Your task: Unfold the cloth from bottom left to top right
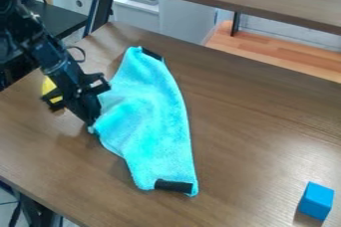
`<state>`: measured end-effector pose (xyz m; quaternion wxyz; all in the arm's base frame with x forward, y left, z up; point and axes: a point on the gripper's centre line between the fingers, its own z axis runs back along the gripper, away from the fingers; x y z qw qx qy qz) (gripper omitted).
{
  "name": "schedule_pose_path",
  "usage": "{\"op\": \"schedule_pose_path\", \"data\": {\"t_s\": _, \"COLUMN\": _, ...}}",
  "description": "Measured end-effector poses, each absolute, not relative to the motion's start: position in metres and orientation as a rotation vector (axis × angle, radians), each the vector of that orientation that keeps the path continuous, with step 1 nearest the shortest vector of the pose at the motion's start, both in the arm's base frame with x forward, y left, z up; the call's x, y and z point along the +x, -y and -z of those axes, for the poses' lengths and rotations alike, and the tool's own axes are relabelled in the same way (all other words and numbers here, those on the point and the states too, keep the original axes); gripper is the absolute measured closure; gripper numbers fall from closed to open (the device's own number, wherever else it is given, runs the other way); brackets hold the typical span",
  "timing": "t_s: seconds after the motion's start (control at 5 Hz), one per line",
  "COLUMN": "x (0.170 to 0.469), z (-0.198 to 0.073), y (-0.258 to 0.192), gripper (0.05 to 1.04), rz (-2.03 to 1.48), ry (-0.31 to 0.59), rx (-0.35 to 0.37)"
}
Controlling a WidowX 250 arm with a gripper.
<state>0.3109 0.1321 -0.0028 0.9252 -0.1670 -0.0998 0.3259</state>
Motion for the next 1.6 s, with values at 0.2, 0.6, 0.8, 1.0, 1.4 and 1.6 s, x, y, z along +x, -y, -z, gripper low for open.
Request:
{"op": "schedule_pose_path", "data": {"t_s": 0.2, "x": 0.309, "z": -0.004, "y": -0.122, "gripper": 1.014, "rz": -0.713, "ry": 0.136, "rx": -0.372}}
{"op": "schedule_pose_path", "data": {"t_s": 0.6, "x": 0.317, "z": -0.042, "y": -0.113, "gripper": 1.033, "rz": -0.868, "ry": 0.032, "rx": -0.308}}
{"op": "schedule_pose_path", "data": {"t_s": 0.8, "x": 0.332, "z": -0.051, "y": -0.092, "gripper": 1.033, "rz": -0.852, "ry": 0.022, "rx": -0.293}}
{"op": "schedule_pose_path", "data": {"t_s": 1.0, "x": 0.355, "z": -0.056, "y": -0.065, "gripper": 1.033, "rz": -0.801, "ry": 0.047, "rx": -0.267}}
{"op": "schedule_pose_path", "data": {"t_s": 1.4, "x": 0.406, "z": -0.069, "y": -0.005, "gripper": 1.033, "rz": -0.736, "ry": 0.044, "rx": -0.136}}
{"op": "schedule_pose_path", "data": {"t_s": 1.6, "x": 0.422, "z": -0.070, "y": 0.012, "gripper": 1.033, "rz": -0.748, "ry": 0.025, "rx": -0.103}}
